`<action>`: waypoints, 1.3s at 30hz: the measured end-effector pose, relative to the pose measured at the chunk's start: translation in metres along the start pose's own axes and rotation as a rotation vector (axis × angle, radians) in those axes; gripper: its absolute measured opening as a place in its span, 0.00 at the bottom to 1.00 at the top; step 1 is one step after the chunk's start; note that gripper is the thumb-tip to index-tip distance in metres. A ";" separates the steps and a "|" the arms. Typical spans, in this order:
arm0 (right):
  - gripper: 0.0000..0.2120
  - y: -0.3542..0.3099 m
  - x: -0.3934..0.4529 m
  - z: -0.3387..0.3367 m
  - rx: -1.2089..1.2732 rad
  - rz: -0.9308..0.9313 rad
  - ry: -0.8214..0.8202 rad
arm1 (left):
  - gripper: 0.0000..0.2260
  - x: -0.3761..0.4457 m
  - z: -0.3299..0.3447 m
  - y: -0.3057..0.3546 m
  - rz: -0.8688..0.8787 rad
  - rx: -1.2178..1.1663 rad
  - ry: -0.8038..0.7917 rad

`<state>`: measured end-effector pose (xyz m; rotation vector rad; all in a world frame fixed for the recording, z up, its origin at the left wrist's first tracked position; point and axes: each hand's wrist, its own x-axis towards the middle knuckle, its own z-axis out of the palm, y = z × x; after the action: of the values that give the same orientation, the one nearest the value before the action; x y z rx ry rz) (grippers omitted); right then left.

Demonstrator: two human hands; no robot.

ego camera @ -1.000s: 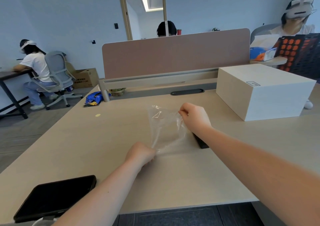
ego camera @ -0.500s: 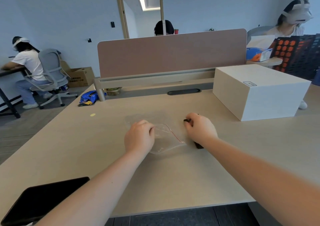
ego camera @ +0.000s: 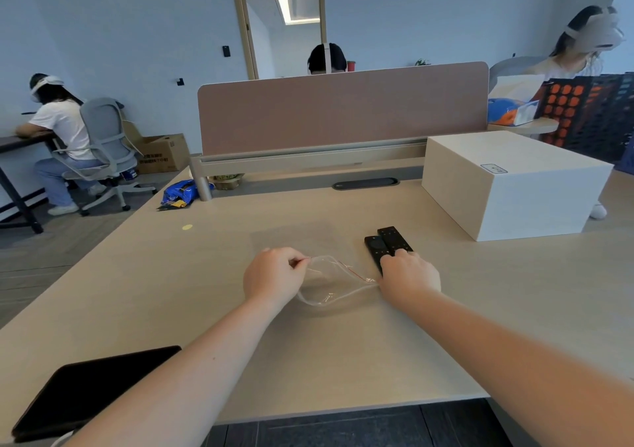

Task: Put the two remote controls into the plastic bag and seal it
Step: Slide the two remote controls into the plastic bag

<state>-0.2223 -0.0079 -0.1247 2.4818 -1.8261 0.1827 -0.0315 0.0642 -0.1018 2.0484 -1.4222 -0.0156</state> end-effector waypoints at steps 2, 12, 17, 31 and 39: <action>0.12 0.000 -0.001 0.001 -0.030 -0.001 0.001 | 0.07 0.000 -0.001 -0.002 0.015 0.039 -0.016; 0.09 0.005 0.000 -0.005 0.390 0.141 0.069 | 0.08 0.000 -0.007 -0.001 -0.042 0.000 -0.110; 0.12 0.000 -0.014 -0.044 0.848 0.099 0.072 | 0.08 0.006 -0.012 0.008 -0.056 -0.053 -0.102; 0.09 0.003 -0.070 -0.086 0.470 -0.099 -0.180 | 0.06 0.001 -0.025 0.031 -0.151 -0.117 -0.131; 0.07 -0.045 -0.059 -0.047 0.323 -0.143 -0.029 | 0.04 -0.005 -0.022 0.040 -0.021 -0.169 -0.120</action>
<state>-0.1995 0.0664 -0.0843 2.8297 -1.7404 0.4711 -0.0591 0.0711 -0.0659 1.9509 -1.4194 -0.2629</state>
